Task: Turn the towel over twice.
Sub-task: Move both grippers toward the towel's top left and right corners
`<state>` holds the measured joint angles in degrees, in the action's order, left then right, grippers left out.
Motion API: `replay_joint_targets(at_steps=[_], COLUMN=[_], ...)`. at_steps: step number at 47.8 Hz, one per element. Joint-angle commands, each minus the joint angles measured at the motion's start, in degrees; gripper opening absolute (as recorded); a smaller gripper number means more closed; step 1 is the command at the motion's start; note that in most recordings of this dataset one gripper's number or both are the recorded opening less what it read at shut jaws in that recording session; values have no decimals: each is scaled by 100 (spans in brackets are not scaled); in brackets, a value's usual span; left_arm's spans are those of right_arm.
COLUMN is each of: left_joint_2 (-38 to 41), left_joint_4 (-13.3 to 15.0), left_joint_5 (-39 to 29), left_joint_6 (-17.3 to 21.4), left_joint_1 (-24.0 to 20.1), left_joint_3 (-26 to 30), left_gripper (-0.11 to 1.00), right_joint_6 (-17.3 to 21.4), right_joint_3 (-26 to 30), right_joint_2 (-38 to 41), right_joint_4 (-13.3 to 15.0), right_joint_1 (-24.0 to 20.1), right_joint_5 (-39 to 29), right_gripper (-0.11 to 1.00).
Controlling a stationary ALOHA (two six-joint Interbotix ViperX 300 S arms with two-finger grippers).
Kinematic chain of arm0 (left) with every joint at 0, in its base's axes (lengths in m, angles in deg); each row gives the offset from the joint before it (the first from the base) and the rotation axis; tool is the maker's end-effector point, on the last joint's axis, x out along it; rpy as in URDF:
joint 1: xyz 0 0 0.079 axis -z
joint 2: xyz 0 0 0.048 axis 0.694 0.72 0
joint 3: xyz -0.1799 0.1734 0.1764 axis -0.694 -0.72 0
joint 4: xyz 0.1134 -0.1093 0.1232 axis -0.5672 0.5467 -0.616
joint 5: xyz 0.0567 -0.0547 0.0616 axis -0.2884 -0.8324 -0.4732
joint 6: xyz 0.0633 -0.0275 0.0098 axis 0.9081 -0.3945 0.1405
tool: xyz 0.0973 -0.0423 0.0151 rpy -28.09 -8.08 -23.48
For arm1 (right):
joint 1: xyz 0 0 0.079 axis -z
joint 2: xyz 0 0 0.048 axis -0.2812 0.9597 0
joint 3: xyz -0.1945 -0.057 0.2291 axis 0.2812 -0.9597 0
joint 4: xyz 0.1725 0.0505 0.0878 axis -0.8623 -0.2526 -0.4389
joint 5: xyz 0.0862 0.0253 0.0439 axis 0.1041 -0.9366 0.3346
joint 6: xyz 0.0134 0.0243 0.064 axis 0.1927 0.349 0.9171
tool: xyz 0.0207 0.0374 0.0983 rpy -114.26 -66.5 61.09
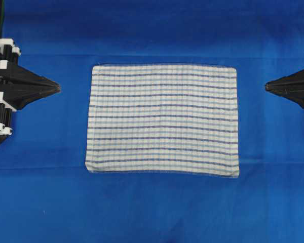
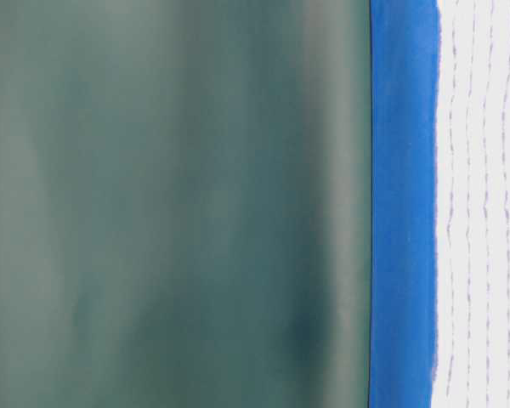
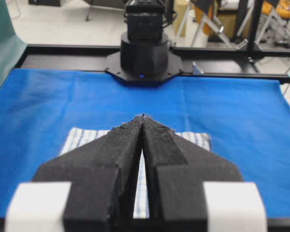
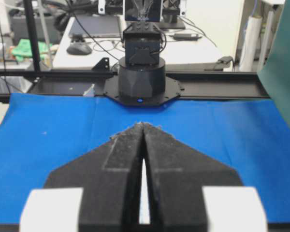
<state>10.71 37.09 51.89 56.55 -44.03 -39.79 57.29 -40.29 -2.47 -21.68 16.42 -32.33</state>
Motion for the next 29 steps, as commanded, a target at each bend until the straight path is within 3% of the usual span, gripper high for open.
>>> replay_joint_targets(at_steps=[1,16,29], left_joint_2=[88,97,396], left_joint_4=[132,132,132], left_joint_5=[-97,-114,-79], left_joint_6=[-35,0,18], left_joint_1=[18,-70,-615], left_joint_3=[70,44,-62], left_gripper=[0,0,1], right_joint_6=[44,141,352], right_joint_3=[105,290,220], right_joint_2=[26,149,615], right_joint_4=[-35,-44,-149], right_joint_1=[9,281,1116], right_joint_5=[9,-642,-721], right_gripper=[0,0,1])
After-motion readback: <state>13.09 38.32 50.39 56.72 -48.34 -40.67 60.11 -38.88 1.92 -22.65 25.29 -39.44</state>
